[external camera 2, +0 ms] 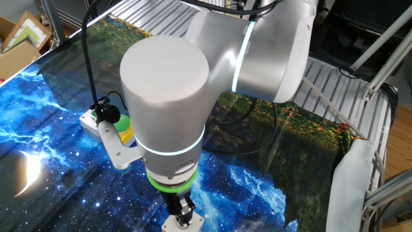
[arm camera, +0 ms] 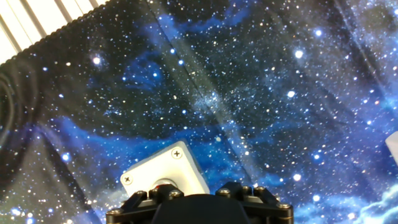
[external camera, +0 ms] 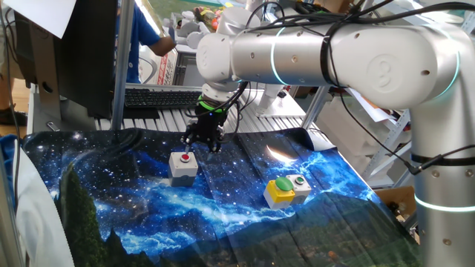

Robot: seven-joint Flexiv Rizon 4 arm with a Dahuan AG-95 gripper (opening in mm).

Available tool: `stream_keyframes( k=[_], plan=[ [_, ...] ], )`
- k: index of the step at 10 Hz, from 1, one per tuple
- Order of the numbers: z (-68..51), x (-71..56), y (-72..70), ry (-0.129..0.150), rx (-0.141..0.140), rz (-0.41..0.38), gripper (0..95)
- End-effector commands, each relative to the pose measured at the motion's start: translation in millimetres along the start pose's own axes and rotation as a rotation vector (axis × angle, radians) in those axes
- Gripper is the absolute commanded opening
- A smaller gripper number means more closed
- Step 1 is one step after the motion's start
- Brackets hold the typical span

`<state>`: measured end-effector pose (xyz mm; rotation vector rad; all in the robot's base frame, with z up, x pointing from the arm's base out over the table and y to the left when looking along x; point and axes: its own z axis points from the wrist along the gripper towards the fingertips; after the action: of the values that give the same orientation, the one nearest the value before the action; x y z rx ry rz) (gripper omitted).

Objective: Press three buttons from left to right in sequence

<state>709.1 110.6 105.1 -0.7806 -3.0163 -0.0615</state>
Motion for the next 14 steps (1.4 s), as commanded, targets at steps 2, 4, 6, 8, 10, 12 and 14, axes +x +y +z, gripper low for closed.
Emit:
stream_keyframes(
  k=[2,4,6,8,10,12,14],
  plan=[
    [4.5,0.8,0.5,-0.004,-0.002,0.002,57.0],
    [10.0,0.2,1.3,-0.008,-0.007,0.005,57.0],
    [12.6,-0.1,1.7,-0.007,-0.008,0.006,57.0],
    [15.2,-0.3,1.9,-0.002,-0.012,0.008,57.0],
    [17.2,-0.3,2.1,0.001,-0.016,0.013,57.0],
    [15.4,-0.1,2.0,0.002,-0.015,0.017,57.0],
    [19.9,-0.5,2.4,-0.004,-0.013,0.022,57.0]
  ],
)
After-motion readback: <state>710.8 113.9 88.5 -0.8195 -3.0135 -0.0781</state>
